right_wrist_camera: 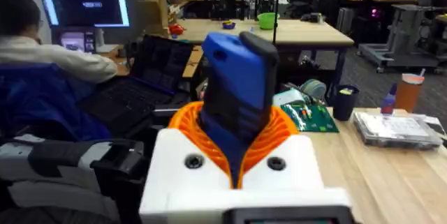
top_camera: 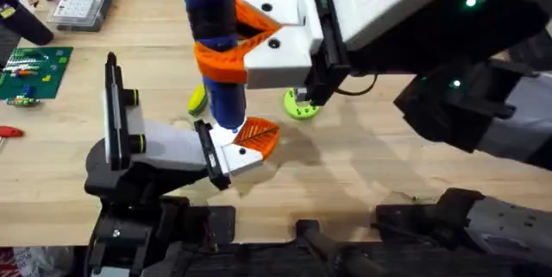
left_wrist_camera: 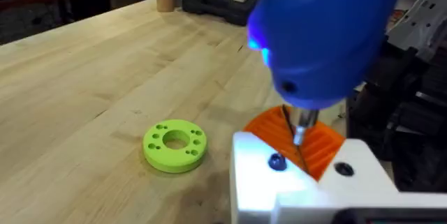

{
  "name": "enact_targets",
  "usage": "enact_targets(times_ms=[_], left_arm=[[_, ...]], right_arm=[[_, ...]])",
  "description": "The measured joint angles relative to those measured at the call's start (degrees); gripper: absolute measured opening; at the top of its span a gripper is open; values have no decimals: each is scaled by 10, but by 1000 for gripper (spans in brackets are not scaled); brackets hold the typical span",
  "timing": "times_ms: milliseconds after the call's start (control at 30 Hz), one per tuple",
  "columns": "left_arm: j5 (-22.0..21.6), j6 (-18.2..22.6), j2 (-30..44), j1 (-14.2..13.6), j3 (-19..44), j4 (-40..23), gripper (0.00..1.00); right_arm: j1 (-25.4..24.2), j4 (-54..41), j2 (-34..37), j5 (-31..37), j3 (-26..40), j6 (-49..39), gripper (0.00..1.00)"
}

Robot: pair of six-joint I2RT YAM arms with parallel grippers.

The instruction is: Pick up the gripper from the table and insert it into the empty holder that is missing its gripper. Then pick up a screw, insert it into the mounting hole, and use the screwdriver to tighten it. Finally, clean up the table by picking up the vegetable and placing it into the bucket.

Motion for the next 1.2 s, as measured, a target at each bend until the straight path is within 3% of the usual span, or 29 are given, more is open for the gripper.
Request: enact_targets(times_ms=[1200], left_arm=[[0,0,0,0,0,0,4]], right_arm=[[0,-7,18,-9,1,-24,21]])
